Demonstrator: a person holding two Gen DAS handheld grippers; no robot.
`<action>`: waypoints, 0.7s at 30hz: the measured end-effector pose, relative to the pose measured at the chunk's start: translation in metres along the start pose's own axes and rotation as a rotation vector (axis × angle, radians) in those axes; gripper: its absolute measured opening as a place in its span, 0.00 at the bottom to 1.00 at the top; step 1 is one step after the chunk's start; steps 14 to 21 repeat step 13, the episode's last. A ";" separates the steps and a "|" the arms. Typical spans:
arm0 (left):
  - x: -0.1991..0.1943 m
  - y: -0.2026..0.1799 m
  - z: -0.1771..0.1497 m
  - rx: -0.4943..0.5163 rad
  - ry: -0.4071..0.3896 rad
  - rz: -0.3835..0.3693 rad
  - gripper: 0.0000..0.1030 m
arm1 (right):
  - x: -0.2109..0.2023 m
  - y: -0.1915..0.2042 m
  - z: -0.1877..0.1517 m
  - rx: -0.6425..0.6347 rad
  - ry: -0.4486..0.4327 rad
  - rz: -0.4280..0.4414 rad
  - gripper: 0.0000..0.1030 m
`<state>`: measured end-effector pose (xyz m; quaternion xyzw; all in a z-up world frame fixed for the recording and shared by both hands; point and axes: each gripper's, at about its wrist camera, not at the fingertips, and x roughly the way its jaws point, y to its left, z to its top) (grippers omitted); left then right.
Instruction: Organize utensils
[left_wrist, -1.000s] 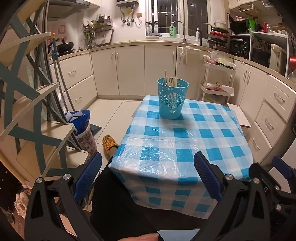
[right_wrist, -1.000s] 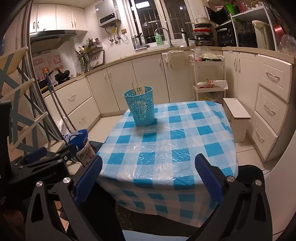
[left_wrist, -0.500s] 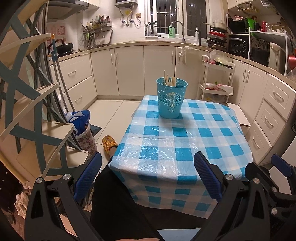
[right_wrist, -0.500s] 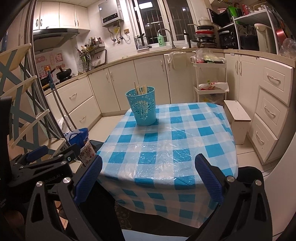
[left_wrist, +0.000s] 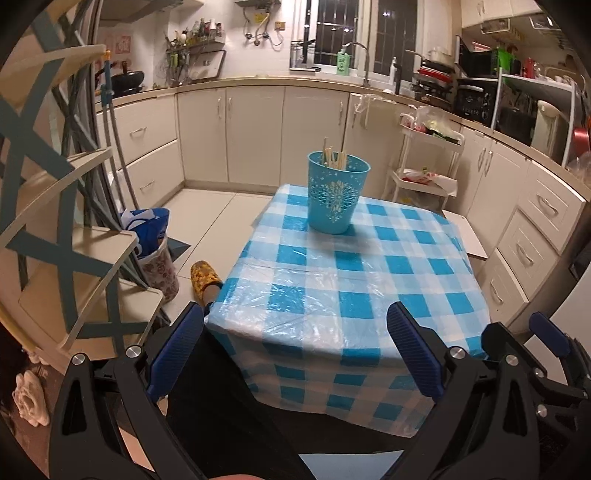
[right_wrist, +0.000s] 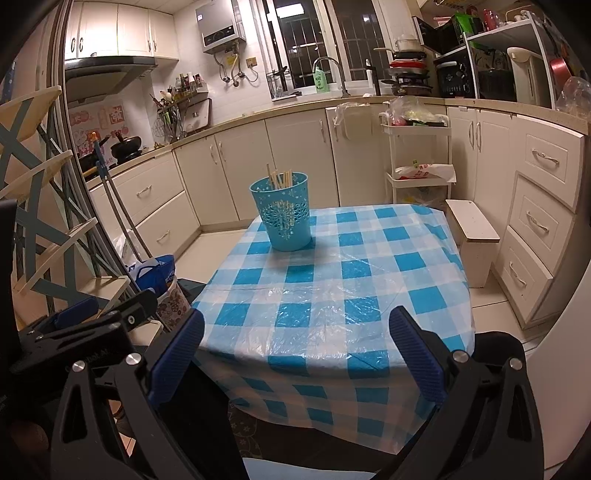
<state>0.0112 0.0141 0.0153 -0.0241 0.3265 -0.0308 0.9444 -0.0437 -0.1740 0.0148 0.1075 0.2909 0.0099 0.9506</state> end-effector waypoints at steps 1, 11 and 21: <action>0.000 0.000 0.000 0.002 -0.003 0.007 0.93 | 0.001 -0.001 0.000 0.002 0.001 0.000 0.93; 0.001 -0.001 0.000 0.013 -0.004 0.041 0.93 | 0.002 -0.002 0.000 0.009 0.003 -0.001 0.93; 0.001 -0.001 0.000 0.014 -0.004 0.040 0.93 | 0.003 -0.002 -0.001 0.012 0.005 -0.001 0.93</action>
